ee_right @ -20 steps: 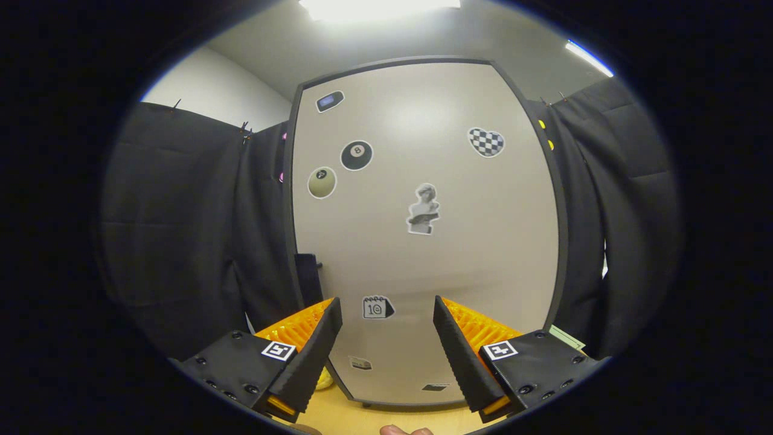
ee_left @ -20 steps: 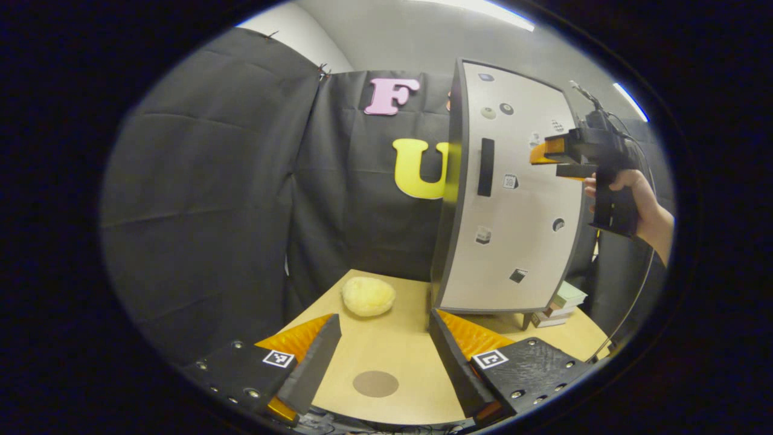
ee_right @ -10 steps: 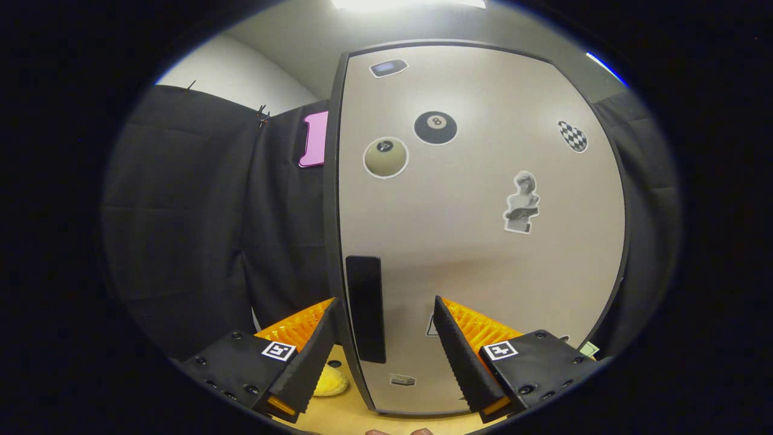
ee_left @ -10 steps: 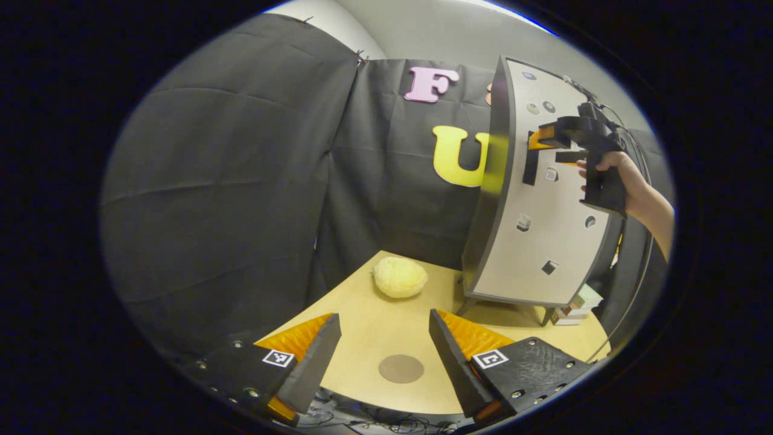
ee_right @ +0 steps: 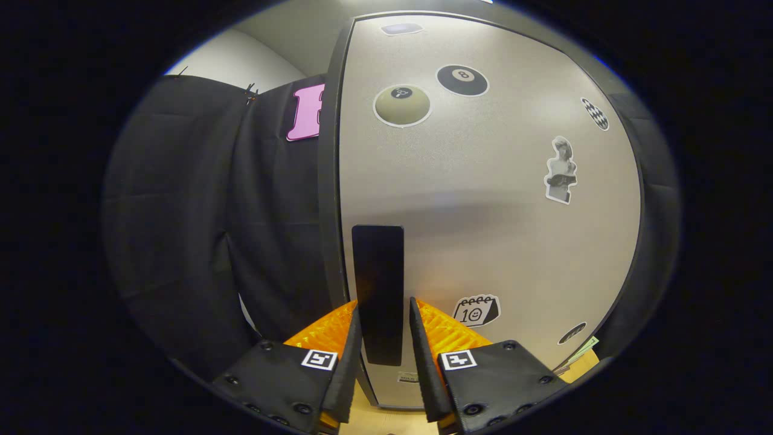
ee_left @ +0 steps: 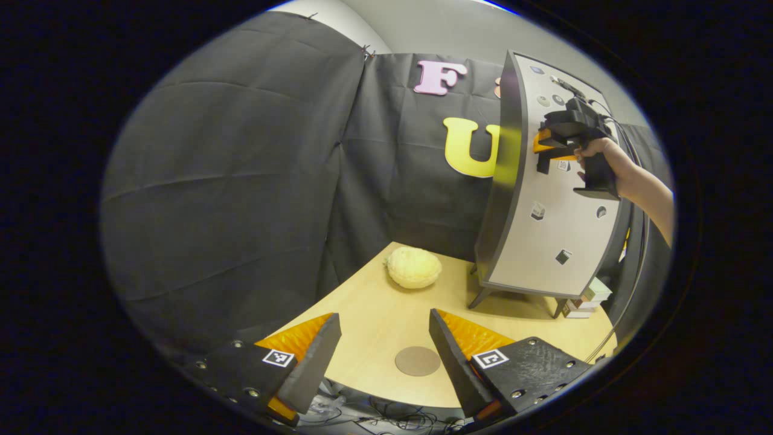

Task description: Open the cabinet door with the right hand, grasp the bottle in the cabinet with the left hand and place it on the coaster, then close the cabinet door with the right hand.

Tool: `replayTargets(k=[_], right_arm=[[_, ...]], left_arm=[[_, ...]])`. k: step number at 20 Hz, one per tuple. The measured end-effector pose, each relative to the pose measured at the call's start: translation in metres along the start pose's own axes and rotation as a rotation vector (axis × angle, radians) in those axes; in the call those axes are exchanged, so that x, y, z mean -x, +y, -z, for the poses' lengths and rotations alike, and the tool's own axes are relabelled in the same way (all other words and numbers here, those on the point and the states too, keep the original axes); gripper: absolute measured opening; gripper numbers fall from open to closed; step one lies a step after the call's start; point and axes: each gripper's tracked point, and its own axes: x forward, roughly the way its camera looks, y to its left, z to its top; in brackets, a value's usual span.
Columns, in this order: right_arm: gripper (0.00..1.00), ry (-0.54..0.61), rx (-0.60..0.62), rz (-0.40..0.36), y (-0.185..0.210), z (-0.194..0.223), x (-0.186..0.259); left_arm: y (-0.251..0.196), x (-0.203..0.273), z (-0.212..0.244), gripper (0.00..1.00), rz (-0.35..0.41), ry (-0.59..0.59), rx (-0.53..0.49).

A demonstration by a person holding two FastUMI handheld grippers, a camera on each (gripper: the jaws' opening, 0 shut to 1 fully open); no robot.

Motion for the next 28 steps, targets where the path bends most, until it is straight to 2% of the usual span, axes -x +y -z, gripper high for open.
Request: replayTargets(k=[2,3,5,7,8,10,11,15,16,19,20,22,24,25,26,27,28], right_arm=[[0.47,0.007,0.008,0.009,0.0,0.0,0.001],[0.35,0.014,0.016,0.011,0.0,0.002,-0.001],[0.34,0.018,0.014,0.008,0.001,0.002,0.0],[0.28,0.022,0.009,-0.019,0.001,0.003,0.0],[0.28,0.018,0.003,-0.034,0.001,0.002,0.003],[0.19,0.017,0.01,-0.064,0.002,0.003,0.006],[0.18,0.022,0.027,-0.08,0.003,0.005,0.011],[0.19,0.015,0.048,-0.139,0.004,0.008,0.04],[0.19,0.013,0.06,-0.156,0.004,0.008,0.048],[0.18,0.025,0.057,-0.227,0.001,0.014,0.077],[0.18,0.025,0.056,-0.25,0.0,0.014,0.086],[0.18,0.03,0.063,-0.295,-0.004,0.017,0.103],[0.19,0.028,0.069,-0.337,-0.012,0.02,0.116],[0.18,0.026,0.072,-0.359,-0.017,0.019,0.118],[0.18,0.03,0.073,-0.381,-0.022,0.019,0.12],[0.18,0.029,0.072,-0.403,-0.027,0.019,0.122],[0.18,0.031,0.069,-0.423,-0.033,0.019,0.124]], left_arm=[[0.003,0.003,0.0,0.91,-0.003,0.0,0.009],[0.005,0.005,-0.002,0.91,-0.01,-0.005,0.01],[0.006,0.007,-0.004,0.88,-0.013,-0.018,0.006],[0.007,0.01,-0.004,0.91,-0.016,-0.018,-0.002],[0.006,0.01,-0.002,0.91,-0.014,-0.015,0.0],[0.003,0.008,0.0,0.94,-0.005,-0.003,0.009],[-0.001,0.005,0.002,0.91,0.003,0.003,0.013],[-0.025,-0.004,-0.004,0.91,0.053,0.0,0.003],[-0.03,-0.005,-0.005,0.88,0.058,-0.003,-0.004],[-0.045,0.009,-0.008,0.88,0.054,-0.028,-0.012],[-0.052,0.014,-0.011,0.91,0.051,-0.037,-0.009],[-0.066,0.022,-0.012,0.88,0.036,-0.043,-0.003],[-0.075,0.032,-0.015,0.94,0.005,-0.053,0.004],[-0.076,0.043,-0.012,0.94,-0.031,-0.059,0.017],[-0.079,0.054,-0.011,0.88,-0.066,-0.068,0.041],[-0.083,0.067,-0.008,0.91,-0.094,-0.073,0.072],[-0.088,0.078,-0.007,0.88,-0.118,-0.073,0.103]])
